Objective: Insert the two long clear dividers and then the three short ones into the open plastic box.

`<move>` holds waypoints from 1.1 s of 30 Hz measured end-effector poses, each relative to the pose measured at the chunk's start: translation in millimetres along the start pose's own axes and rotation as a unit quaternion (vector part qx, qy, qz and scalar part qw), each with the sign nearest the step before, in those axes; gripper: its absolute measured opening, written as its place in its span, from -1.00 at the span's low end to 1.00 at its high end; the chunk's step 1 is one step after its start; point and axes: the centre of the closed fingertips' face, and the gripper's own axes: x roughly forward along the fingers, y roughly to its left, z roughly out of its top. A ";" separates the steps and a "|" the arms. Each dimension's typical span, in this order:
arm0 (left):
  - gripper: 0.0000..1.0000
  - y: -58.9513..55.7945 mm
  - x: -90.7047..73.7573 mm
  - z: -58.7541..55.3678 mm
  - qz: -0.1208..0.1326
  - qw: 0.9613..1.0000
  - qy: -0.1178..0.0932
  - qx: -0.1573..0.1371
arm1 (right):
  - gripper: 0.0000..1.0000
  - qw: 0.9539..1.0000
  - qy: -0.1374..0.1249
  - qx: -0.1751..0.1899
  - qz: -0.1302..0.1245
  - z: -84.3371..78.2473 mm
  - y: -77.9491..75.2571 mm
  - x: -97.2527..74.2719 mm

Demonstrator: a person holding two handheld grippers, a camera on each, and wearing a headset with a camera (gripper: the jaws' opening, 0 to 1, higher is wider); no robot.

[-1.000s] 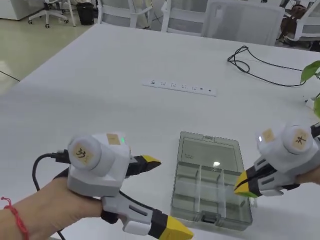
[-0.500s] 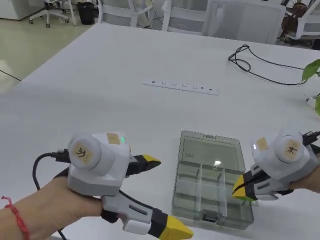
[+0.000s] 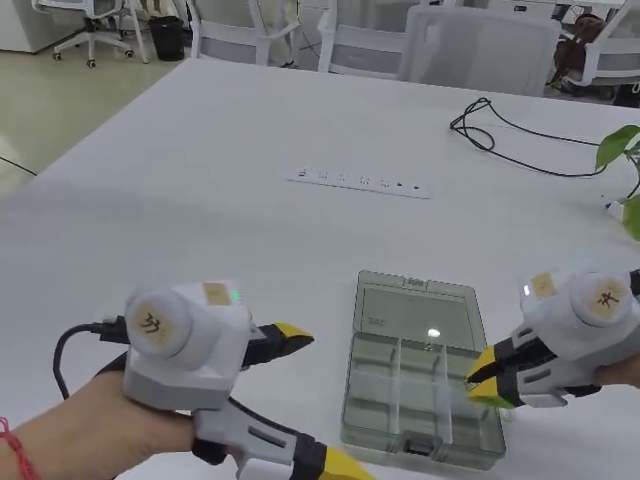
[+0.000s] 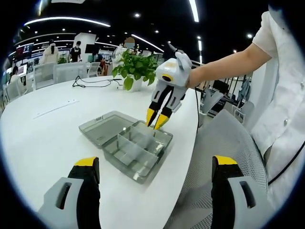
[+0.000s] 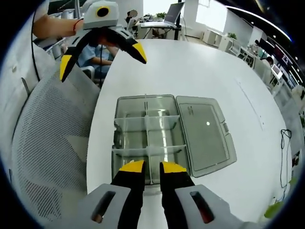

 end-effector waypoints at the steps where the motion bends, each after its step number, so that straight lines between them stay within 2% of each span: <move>1: 1.00 0.8 -0.5 -0.5 0.001 1.000 0.001 0.000 | -0.70 1.000 -0.006 0.006 -0.002 1.0 0.2 -4.3; 5: 1.00 4.9 -3.5 -2.1 0.005 1.000 0.005 -0.001 | -0.53 0.999 -0.031 0.036 -0.027 -1.4 -2.0 -25.8; 9: 1.00 8.0 -6.1 -1.0 0.007 1.000 0.005 0.000 | -0.45 0.997 -0.041 0.058 -0.043 -10.8 4.0 -45.2; 13: 1.00 11.2 -7.3 0.1 0.010 1.000 0.006 0.001 | -0.36 0.995 -0.047 0.077 -0.052 -22.9 12.5 -57.5; 25: 1.00 14.7 -12.3 -3.1 0.017 1.000 0.015 0.009 | 0.04 0.988 -0.058 0.121 -0.072 -50.8 25.0 -70.6; 29: 1.00 15.4 -14.6 -5.0 0.020 0.999 0.019 0.016 | 0.30 0.986 -0.069 0.130 -0.085 -56.3 26.9 -73.8; 33: 1.00 15.6 -16.1 -7.7 0.025 0.999 0.020 0.021 | 0.48 0.982 -0.084 0.141 -0.093 -59.6 29.4 -75.2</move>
